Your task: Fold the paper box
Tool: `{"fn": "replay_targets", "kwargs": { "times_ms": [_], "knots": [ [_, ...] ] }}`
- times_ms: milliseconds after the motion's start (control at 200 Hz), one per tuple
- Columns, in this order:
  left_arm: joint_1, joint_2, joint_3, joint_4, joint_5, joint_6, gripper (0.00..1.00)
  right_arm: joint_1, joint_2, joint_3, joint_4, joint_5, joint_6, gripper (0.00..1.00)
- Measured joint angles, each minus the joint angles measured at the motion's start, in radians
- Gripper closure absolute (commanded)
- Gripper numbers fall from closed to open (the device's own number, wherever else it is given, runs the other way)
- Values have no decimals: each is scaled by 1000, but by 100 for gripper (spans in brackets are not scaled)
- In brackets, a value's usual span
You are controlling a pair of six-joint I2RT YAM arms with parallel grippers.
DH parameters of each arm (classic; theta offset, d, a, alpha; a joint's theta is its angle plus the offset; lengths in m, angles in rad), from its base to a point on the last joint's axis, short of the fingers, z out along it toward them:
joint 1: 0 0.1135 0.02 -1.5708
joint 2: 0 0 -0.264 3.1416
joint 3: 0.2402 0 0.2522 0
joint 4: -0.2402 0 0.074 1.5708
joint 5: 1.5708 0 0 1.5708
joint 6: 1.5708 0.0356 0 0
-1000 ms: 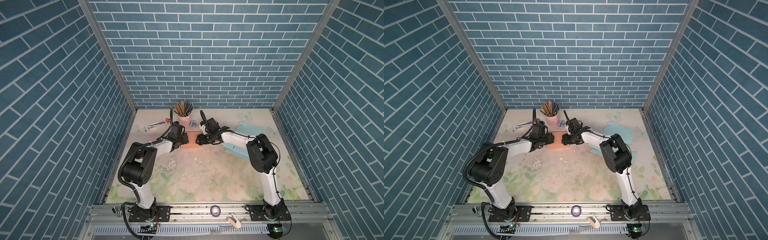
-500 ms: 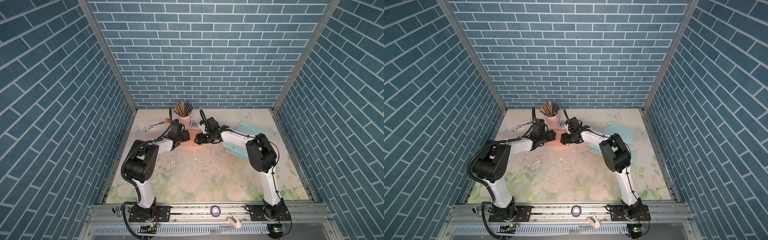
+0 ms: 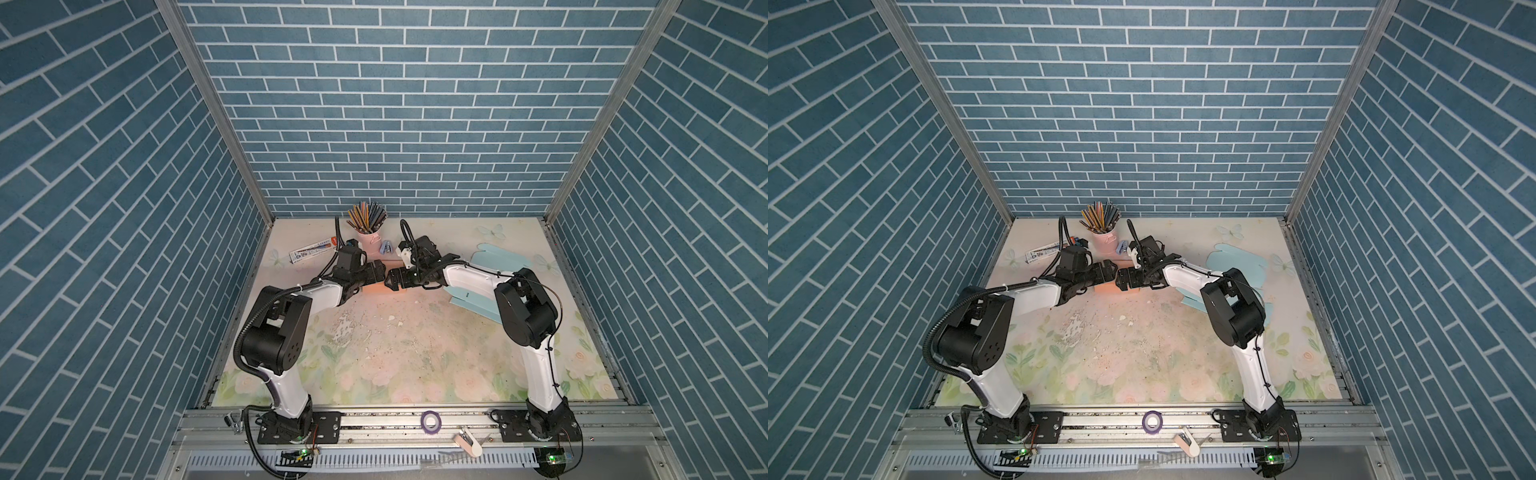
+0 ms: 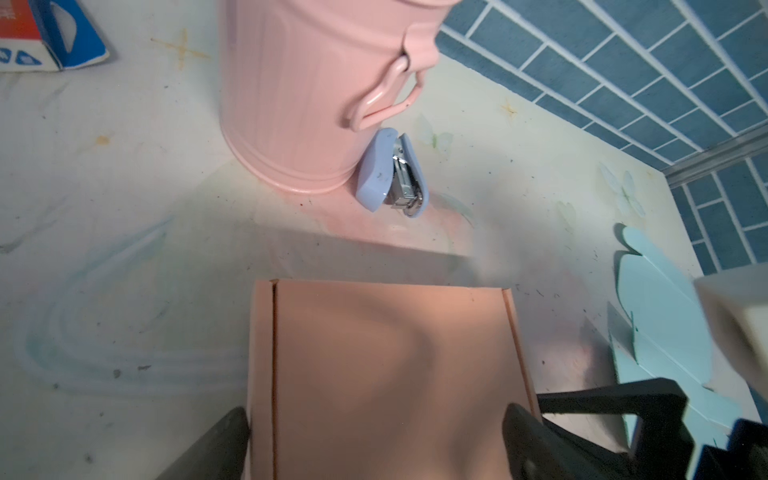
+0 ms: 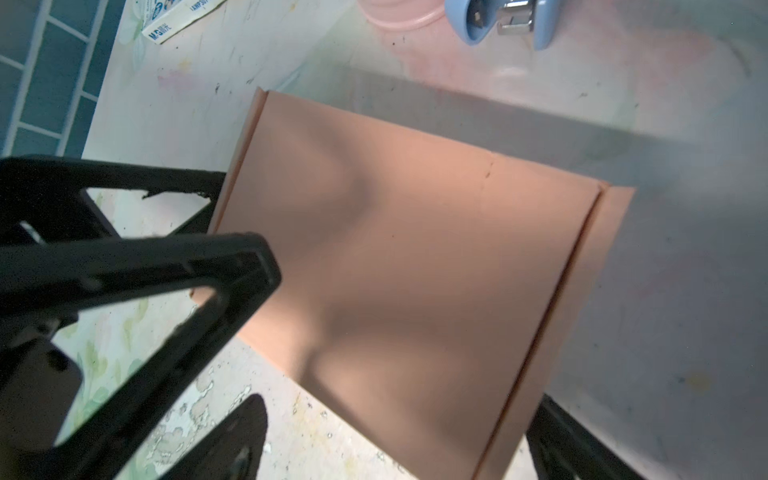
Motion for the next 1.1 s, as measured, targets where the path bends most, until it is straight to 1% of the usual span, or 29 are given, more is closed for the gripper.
{"fn": "replay_targets", "kwargs": {
  "times_ms": [255, 335, 510, 735, 830, 930, 1100],
  "knots": [
    [16, -125, -74, -23, 23, 23, 1, 6, -143, -135, 43, -5, 0, 2],
    [25, -167, -110, -39, 23, 31, 2, 6, -190, -175, 59, -3, 0, 2],
    [29, -303, -211, -82, 27, 53, 3, 6, -346, -362, 106, 8, 12, 3],
    [15, -488, -352, -159, 73, 80, 4, 6, -518, -555, 114, 43, 21, 3],
    [-33, -590, -415, -206, 79, 83, 4, 6, -572, -594, 74, 84, 19, 2],
    [-118, -705, -470, -248, 79, 79, 4, 6, -607, -597, 5, 173, 8, 2],
    [-263, -858, -530, -299, 52, 47, 5, -10, -595, -550, -135, 333, -42, 2]
  ]
}}
